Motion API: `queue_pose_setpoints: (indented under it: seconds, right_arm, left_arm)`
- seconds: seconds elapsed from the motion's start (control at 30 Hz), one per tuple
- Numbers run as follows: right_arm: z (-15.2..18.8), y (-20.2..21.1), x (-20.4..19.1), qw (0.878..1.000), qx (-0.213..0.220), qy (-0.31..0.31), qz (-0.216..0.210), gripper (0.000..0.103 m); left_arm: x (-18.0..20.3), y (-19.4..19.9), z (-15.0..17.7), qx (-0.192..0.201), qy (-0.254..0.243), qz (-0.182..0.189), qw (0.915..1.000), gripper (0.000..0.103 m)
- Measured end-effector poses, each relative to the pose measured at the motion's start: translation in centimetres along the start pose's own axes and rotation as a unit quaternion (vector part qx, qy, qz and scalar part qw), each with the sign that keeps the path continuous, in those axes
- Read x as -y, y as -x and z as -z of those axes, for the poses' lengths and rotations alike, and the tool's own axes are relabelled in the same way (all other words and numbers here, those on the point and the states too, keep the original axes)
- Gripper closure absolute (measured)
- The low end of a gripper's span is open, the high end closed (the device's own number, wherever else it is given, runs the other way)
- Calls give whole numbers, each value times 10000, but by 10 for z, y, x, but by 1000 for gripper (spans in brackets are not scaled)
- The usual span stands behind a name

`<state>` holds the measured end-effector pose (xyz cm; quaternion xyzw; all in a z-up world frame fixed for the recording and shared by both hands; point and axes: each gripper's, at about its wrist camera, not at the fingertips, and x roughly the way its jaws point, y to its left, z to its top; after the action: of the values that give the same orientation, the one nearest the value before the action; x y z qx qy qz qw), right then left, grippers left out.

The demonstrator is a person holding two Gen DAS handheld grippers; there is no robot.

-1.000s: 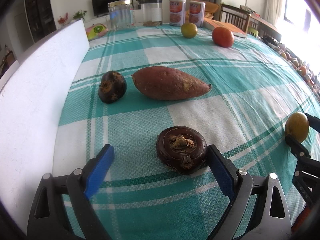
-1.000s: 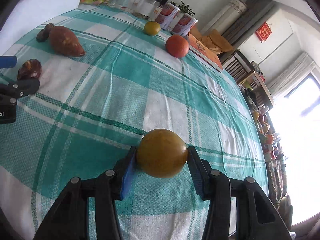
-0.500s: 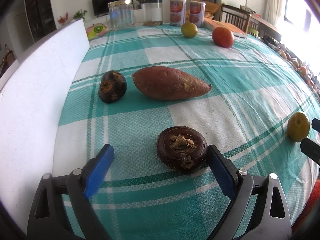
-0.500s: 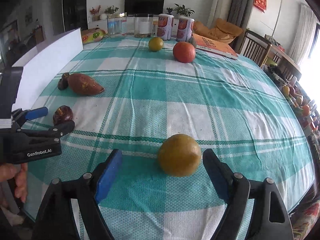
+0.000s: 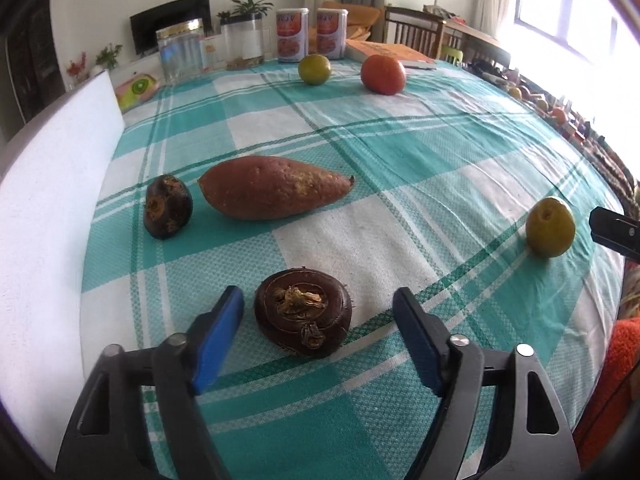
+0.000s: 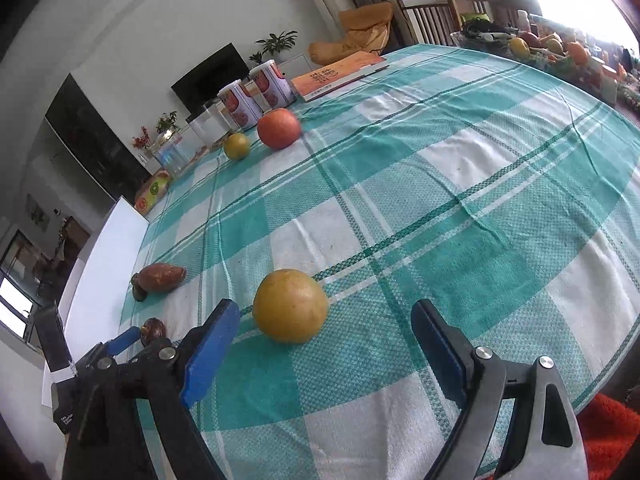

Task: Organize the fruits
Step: 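Carry the dark fruit and the yellow-green citrus over the white box and release both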

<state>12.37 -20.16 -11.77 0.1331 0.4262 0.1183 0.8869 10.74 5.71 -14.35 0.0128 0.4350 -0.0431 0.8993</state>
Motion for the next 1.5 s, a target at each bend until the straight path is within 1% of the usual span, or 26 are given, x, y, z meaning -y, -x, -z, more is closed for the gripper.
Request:
queue_pose_setpoints:
  seconds: [0.03, 0.07, 0.2, 0.23, 0.27, 0.3, 0.33, 0.4, 0.47, 0.53, 0.6, 0.63, 0.73, 0.83, 0.9, 0.93, 1.0, 1.07, 1.17, 1.2, 1.23, 1.27, 1.3, 1.33, 1.4, 1.5]
  right_arm:
    - [0, -4, -7, 9998, -80, 177, 55, 15]
    - [-1, -9, -13, 9993, -141, 322, 95, 15]
    - [-7, -32, -26, 9977, -265, 586, 210, 16]
    - [-9, -38, -27, 9973, -290, 627, 246, 18]
    - [-9, -44, -27, 9966, -365, 674, 295, 24]
    - [-8, -51, -28, 9956, -536, 701, 310, 47]
    - [-6, -53, -27, 9955, -598, 670, 315, 53]
    - [-3, -48, -26, 9962, -532, 602, 334, 53]
    - [-1, -38, -25, 9984, -441, 342, 102, 53]
    - [-2, -25, -36, 9986, -407, 236, -249, 53]
    - [-4, -14, -63, 9961, -467, 414, -628, 53]
    - [-5, -11, -81, 9935, -523, 518, -873, 53]
    - [-6, -2, -150, 9785, -725, 886, -1717, 53]
    - [8, 7, -232, 9512, -990, 1505, -2506, 53]
    - [24, 9, -281, 9303, -1204, 1957, -2861, 53]
    - [32, 7, -302, 9208, -1305, 2167, -2968, 53]
    - [47, -1, -337, 9074, -1456, 2556, -3001, 53]
    - [61, -16, -364, 8993, -1612, 2841, -2909, 53]
    - [74, -43, -387, 8924, -1858, 3075, -2729, 53]
    - [77, -50, -393, 8899, -1929, 3110, -2723, 52]
    - [76, -52, -398, 8897, -1860, 3139, -2745, 52]
    - [73, -53, -402, 8906, -1826, 3124, -2756, 51]
    - [69, -55, -403, 8914, -1854, 3091, -2749, 50]
    - [64, -54, -401, 8930, -1831, 2989, -2825, 50]
    - [50, -43, -388, 8981, -1559, 2822, -2992, 48]
    - [31, -21, -362, 9124, -901, 2734, -2911, 37]
  left_arm:
    - [1, 1, 0, 85, -8, -20, 10000, 52]
    - [1, 1, 0, 82, 35, 41, 10000, 55]
    - [-2, 7, 3, 41, 174, 173, 9997, 56]
    - [-2, 10, 5, 12, 212, 264, 9994, 56]
    - [-3, 13, 8, -21, 276, 374, 9989, 56]
    - [-5, 17, 10, -56, 350, 480, 9982, 56]
    - [-6, 21, 12, -76, 426, 573, 9974, 56]
    - [-9, 35, 16, -75, 559, 767, 9955, 56]
    - [-12, 53, 17, -67, 688, 1001, 9926, 56]
    - [-19, 79, 15, -9, 878, 1340, 9871, 56]
    - [-31, 113, 9, 245, 1050, 1641, 9805, 56]
    - [-40, 130, 6, 419, 1107, 1647, 9792, 56]
    - [-81, 173, -1, 926, 1321, 1199, 9796, 56]
    - [-134, 192, 5, 1095, 1703, 394, 9785, 56]
    - [-170, 192, 17, 977, 1994, -244, 9747, 56]
    - [-186, 189, 23, 870, 2140, -468, 9718, 56]
    - [-211, 181, 37, 633, 2396, -804, 9655, 56]
    - [-227, 171, 51, 406, 2593, -1020, 9595, 55]
    - [-238, 161, 61, 211, 2798, -1120, 9533, 54]
    - [-239, 160, 62, 177, 2807, -1191, 9522, 50]
    - [-239, 160, 62, 168, 2807, -1283, 9510, 40]
    - [-240, 162, 62, 216, 2849, -1391, 9482, 37]
    - [-242, 165, 61, 315, 2929, -1444, 9447, 28]
    - [-244, 171, 60, 437, 3006, -1414, 9422, 23]
    - [-242, 180, 54, 679, 3043, -1331, 9408, 22]
    - [-222, 187, 40, 917, 2758, -1216, 9491, 22]
